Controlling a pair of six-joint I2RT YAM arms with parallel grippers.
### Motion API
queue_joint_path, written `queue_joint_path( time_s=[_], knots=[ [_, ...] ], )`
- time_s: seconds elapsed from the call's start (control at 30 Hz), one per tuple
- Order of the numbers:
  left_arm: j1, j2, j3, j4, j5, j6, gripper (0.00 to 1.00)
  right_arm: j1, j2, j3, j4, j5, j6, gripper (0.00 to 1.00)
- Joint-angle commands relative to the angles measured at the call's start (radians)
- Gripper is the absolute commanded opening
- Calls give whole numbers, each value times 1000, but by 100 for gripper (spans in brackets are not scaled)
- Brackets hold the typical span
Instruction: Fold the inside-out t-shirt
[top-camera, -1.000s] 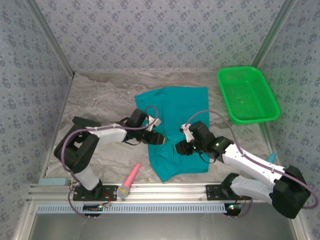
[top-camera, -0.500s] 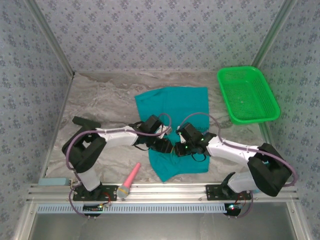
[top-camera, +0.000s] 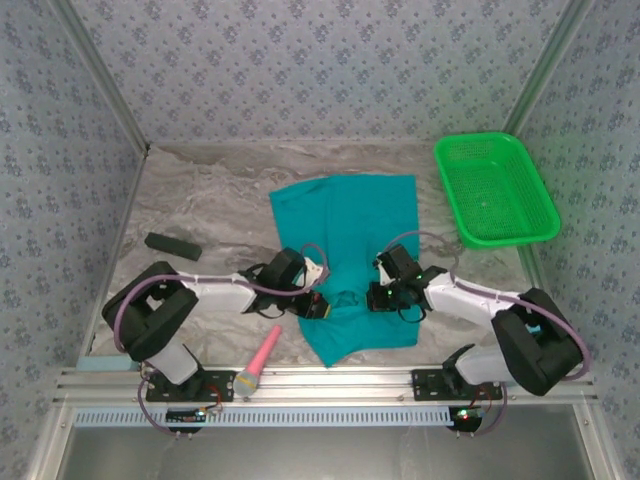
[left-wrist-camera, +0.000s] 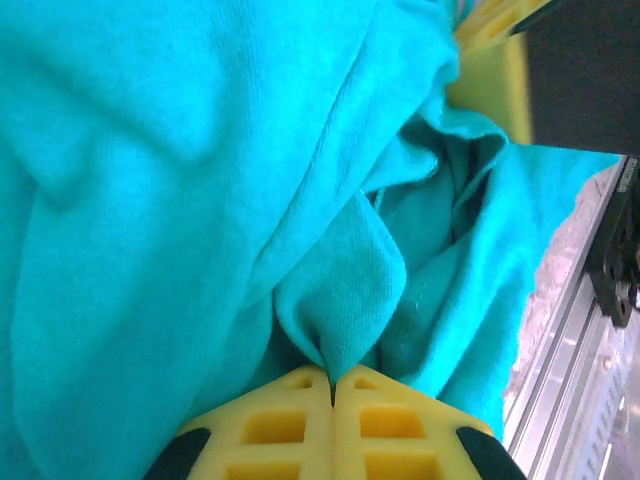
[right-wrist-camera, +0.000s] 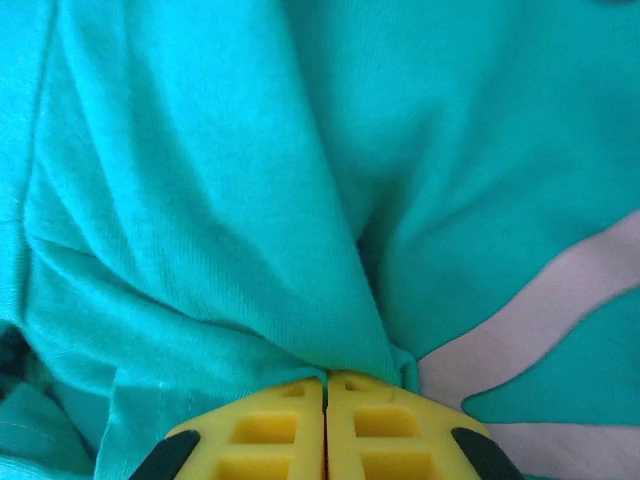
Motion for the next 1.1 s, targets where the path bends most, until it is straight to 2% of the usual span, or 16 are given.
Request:
queue_joint_path(
  time_s=[0.0, 0.07, 0.13, 0.23, 0.33, 0.43, 0.67, 0.7, 0.73, 0.8, 0.9, 1.0, 1.07],
  knots=[
    [-18, -86, -27, 199, 36, 39, 0, 46, -95, 27, -64, -12, -78, 18],
    [-23, -143, -21, 194, 18, 64, 0, 36, -191, 50, -98, -27, -113, 31],
    [-25, -179, -26, 212, 27, 94, 0, 35, -257, 77, -120, -54, -174, 38],
    [-26, -180, -30, 262, 93, 158, 2, 61, -285, 69, -70, -77, -249, 39],
    [-27, -168, -35, 275, 138, 192, 3, 114, -223, 64, 13, -53, -200, 40],
    [-27, -162, -69, 341, 135, 203, 3, 157, -129, 84, 10, 26, -185, 42],
    [-27, -122, -127, 382, 112, 212, 3, 190, -32, -21, 229, 7, -76, 43],
    [-26, -108, -132, 385, 113, 212, 4, 192, -25, -23, 247, 6, -72, 42],
    [-26, -95, -130, 379, 117, 213, 4, 192, -19, -19, 250, 13, -72, 35],
    [-20, -68, -120, 303, 134, 254, 11, 193, -11, -7, 225, 75, -83, 0],
    [15, -38, -120, 205, 137, 293, 20, 162, -35, -22, 194, 167, -107, 0],
    [47, -34, -116, 148, 165, 289, 33, 97, -125, -11, 161, 86, -142, 0],
    [49, -48, -101, 95, 162, 291, 37, 80, -212, 12, 110, 58, -171, 0]
  ],
)
